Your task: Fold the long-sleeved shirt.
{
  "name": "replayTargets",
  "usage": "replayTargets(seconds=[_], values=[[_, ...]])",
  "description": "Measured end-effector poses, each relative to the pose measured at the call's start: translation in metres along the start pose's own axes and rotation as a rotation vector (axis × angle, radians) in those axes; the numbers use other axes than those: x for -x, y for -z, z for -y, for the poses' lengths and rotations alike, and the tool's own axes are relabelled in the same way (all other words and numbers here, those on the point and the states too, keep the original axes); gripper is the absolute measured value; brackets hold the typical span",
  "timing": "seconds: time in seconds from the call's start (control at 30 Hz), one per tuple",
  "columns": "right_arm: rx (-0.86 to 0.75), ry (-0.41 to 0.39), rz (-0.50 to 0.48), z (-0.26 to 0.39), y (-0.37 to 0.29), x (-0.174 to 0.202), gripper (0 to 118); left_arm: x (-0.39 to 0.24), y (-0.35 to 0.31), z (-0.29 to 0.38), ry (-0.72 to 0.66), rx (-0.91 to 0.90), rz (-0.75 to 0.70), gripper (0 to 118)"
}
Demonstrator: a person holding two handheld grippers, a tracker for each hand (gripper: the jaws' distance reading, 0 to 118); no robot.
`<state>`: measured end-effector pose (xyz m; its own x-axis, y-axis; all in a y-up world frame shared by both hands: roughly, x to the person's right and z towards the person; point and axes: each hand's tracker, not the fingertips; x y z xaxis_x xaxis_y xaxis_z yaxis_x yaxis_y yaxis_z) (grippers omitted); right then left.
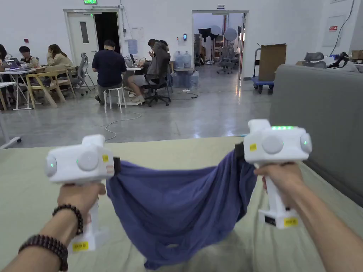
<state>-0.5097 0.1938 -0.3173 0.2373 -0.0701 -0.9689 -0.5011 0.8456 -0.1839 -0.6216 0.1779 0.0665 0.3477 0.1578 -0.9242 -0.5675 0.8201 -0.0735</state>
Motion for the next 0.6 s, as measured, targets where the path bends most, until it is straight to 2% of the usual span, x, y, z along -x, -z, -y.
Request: replayTargets(seconds=[0.13, 0.23, 0.43, 0.5, 0.6], values=[[0.13, 0.046, 0.006, 0.069, 0.038, -0.006, 11, 0.011, 0.029, 0.064, -0.017, 0.115, -0.006, 3], [0.16, 0.059, 0.015, 0.093, 0.047, -0.011, 11, 0.016, 0.03, 0.081, -0.014, 0.127, -0.017, 3], [0.099, 0.029, 0.005, 0.108, -0.003, -0.006, 11, 0.022, -0.003, 0.083, -0.047, 0.068, 0.018, 3], [0.088, 0.008, 0.011, 0.127, -0.03, 0.0, 11, 0.017, -0.033, 0.104, -0.033, 0.022, 0.031, 3], [0.1, -0.016, 0.009, 0.173, -0.076, 0.008, 11, 0.011, -0.073, 0.155, 0.049, 0.019, -0.028, 3]])
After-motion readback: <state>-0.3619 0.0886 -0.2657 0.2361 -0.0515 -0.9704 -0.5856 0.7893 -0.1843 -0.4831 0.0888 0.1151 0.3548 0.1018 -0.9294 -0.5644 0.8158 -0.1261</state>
